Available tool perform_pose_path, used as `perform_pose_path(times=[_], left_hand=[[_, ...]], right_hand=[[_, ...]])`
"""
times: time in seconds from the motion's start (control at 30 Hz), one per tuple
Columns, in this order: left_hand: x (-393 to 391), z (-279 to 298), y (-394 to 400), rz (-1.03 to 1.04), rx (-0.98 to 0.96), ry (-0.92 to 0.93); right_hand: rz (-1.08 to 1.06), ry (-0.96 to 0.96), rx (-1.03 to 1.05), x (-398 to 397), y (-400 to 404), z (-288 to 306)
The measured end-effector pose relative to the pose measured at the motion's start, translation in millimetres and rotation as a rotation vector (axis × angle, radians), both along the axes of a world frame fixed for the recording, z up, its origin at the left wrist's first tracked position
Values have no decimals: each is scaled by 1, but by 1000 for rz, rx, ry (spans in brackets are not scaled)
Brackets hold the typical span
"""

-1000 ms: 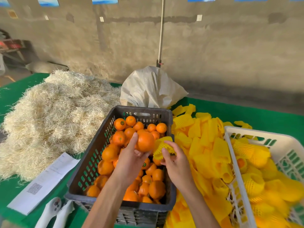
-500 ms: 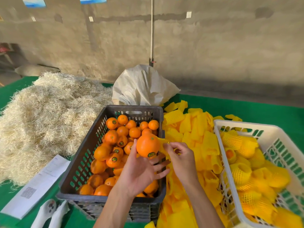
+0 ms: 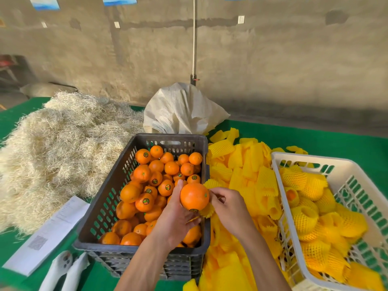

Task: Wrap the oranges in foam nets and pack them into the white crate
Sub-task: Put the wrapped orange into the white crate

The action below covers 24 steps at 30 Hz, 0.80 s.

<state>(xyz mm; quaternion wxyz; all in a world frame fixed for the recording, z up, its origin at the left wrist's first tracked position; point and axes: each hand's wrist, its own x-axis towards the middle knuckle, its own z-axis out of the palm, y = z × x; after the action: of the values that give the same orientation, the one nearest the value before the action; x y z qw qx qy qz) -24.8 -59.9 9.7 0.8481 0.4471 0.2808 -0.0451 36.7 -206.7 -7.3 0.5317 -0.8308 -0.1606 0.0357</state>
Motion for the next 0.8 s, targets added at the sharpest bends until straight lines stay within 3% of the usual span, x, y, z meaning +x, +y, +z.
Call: perform_pose_path(times=[0.17,0.27,0.4,0.53,0.7,0.8], left_hand=[[2,1,12,92,225,-12],[4,1,5,135,503,-36],[7,-3,-10,175,958,-272],[6,-1,-22,97,866,-336],[-5,6,-1,-314,559,-309],[-4,4,-2,-153,636,-326]], right_hand=[[-106,-146,-24,-5,-1,3],[-128,-265,-36,-14,10,6],[-246,-300,-3,-20,23,7],[-313,-387,-2,-24,25,7],[-352,-314,42,-9,8,9],[-305,-284,64,-4,2,10]])
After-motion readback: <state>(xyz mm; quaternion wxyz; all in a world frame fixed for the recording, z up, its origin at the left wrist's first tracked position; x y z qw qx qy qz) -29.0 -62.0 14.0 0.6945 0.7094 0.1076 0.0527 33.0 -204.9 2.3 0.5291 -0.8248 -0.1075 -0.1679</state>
